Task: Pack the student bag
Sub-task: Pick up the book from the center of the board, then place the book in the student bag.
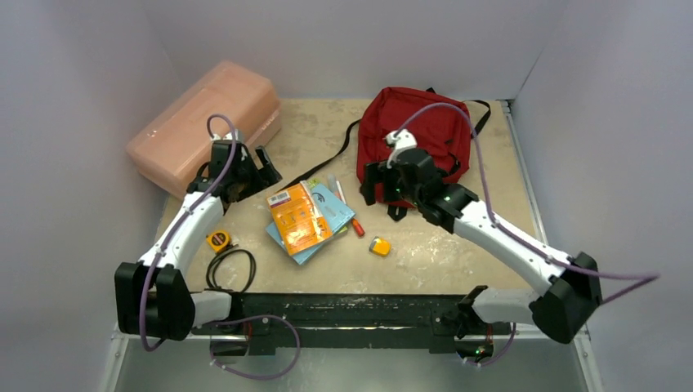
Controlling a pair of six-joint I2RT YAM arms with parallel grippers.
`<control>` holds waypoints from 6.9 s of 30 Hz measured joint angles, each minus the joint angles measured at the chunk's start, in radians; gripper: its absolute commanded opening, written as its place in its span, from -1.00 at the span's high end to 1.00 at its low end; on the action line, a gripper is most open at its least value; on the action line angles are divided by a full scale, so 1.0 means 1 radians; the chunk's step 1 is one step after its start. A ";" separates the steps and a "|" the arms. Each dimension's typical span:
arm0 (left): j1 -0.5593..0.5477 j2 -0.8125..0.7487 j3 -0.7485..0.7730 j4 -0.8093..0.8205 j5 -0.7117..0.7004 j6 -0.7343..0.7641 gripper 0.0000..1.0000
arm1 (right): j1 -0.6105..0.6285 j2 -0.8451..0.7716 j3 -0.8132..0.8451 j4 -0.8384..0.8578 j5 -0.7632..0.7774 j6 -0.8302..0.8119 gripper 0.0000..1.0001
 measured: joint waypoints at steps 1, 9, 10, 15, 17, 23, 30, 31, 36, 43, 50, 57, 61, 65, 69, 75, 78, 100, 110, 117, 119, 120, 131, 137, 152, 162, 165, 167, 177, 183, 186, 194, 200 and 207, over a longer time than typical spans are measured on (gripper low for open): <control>0.006 0.011 -0.005 0.011 0.003 -0.008 -0.70 | 0.023 0.043 0.012 0.034 -0.047 -0.005 -0.86; 0.034 0.106 -0.078 0.068 0.031 -0.115 -0.67 | 0.080 0.383 0.031 0.290 -0.395 0.044 -0.58; 0.034 0.112 -0.092 0.082 0.030 -0.131 -0.64 | 0.084 0.422 0.034 0.312 -0.418 0.048 -0.53; 0.034 0.125 -0.171 0.156 0.020 -0.190 -0.49 | 0.112 0.545 0.047 0.363 -0.465 0.058 -0.41; 0.034 0.133 -0.200 0.201 0.025 -0.209 -0.42 | 0.129 0.566 0.053 0.367 -0.456 0.055 -0.39; 0.034 0.168 -0.287 0.396 0.077 -0.256 0.03 | 0.172 0.574 0.066 0.369 -0.378 0.038 -0.34; 0.034 0.141 -0.300 0.488 0.105 -0.260 0.90 | 0.181 0.581 0.073 0.362 -0.315 0.009 -0.45; 0.034 0.124 -0.299 0.480 0.108 -0.260 1.00 | 0.182 0.581 0.075 0.359 -0.305 0.006 -0.51; 0.028 -0.026 -0.253 0.323 0.089 -0.231 1.00 | 0.195 0.525 0.073 0.332 -0.195 -0.063 -0.94; 0.012 -0.100 -0.041 -0.043 0.011 -0.219 1.00 | 0.377 0.140 -0.258 0.658 -0.051 -0.500 -0.98; 0.002 -0.104 0.054 -0.277 -0.064 -0.274 1.00 | 0.612 0.182 -0.297 0.920 0.007 -0.805 -0.98; 0.002 -0.107 0.067 -0.389 -0.143 -0.357 1.00 | 0.785 0.439 -0.166 1.047 0.312 -0.873 -0.96; -0.001 -0.117 0.067 -0.408 -0.179 -0.396 1.00 | 0.808 0.506 -0.057 1.006 0.453 -0.852 -0.75; -0.010 -0.146 0.067 -0.410 -0.220 -0.428 1.00 | 0.810 0.585 0.066 0.961 0.554 -0.826 -0.78; -0.018 -0.147 0.067 -0.415 -0.256 -0.426 1.00 | 0.809 0.572 0.066 0.846 0.526 -0.757 -0.96; -0.021 -0.146 0.069 -0.433 -0.317 -0.409 1.00 | 0.795 0.463 0.096 0.548 0.388 -0.598 -0.98; -0.024 -0.146 0.071 -0.444 -0.329 -0.401 1.00 | 0.783 0.446 0.209 0.424 0.317 -0.467 -0.95; -0.045 -0.167 0.084 -0.480 -0.374 -0.375 1.00 | 0.759 0.809 0.567 0.076 0.546 -0.290 1.00; -0.061 -0.226 0.124 -0.443 -0.351 -0.240 -0.80 | 0.560 0.517 0.287 0.150 0.207 -0.128 1.00; -0.115 -0.352 0.122 -0.218 -0.295 -0.051 -0.83 | 0.167 0.083 0.042 0.192 0.112 -0.012 1.00; -0.188 -0.359 0.089 -0.110 -0.277 0.008 -0.79 | 0.175 -0.006 0.040 0.162 0.199 -0.004 1.00; -0.246 -0.357 0.056 -0.024 -0.265 0.055 -0.76 | 0.189 -0.056 0.047 0.134 0.285 0.004 1.00; -0.607 0.222 0.141 0.557 0.039 0.494 -0.72 | 0.177 -0.377 0.063 -0.478 0.974 0.380 1.00; -0.669 0.521 0.430 0.619 0.176 0.618 -0.75 | 0.176 -0.639 0.022 -0.583 1.037 0.446 1.00; -0.775 0.959 0.882 0.507 0.186 0.745 -0.46 | 0.177 -0.758 0.003 -0.542 0.990 0.355 1.00; -0.774 1.084 1.030 0.377 -0.019 0.788 0.58 | 0.177 -0.786 -0.039 -0.553 0.866 0.384 1.00; -0.774 1.079 1.037 0.350 -0.078 0.806 0.82 | 0.177 -0.769 -0.066 -0.553 0.777 0.397 1.00; -0.775 1.068 1.037 0.320 -0.100 0.815 1.00 | 0.177 -0.746 -0.089 -0.536 0.695 0.424 1.00; -0.763 0.954 1.151 0.123 -0.035 0.808 1.00 | 0.178 -0.737 -0.327 -0.398 0.352 0.625 1.00; -0.756 0.929 1.209 0.068 -0.019 0.790 1.00 | 0.178 -0.827 -0.405 -0.326 0.261 0.764 1.00; -0.754 0.919 1.209 0.041 -0.008 0.788 1.00 | 0.177 -0.825 -0.437 -0.278 0.240 0.814 1.00; -0.754 0.879 1.209 -0.010 0.015 0.816 1.00 | -0.034 -0.626 -0.466 -0.080 0.101 0.860 1.00; -0.754 0.848 1.202 -0.029 0.033 0.834 1.00 | -0.342 -0.481 -0.600 0.229 -0.176 0.865 1.00; -0.754 0.831 1.190 -0.029 0.063 0.834 1.00 | -0.381 -0.254 -0.603 0.541 -0.321 0.868 1.00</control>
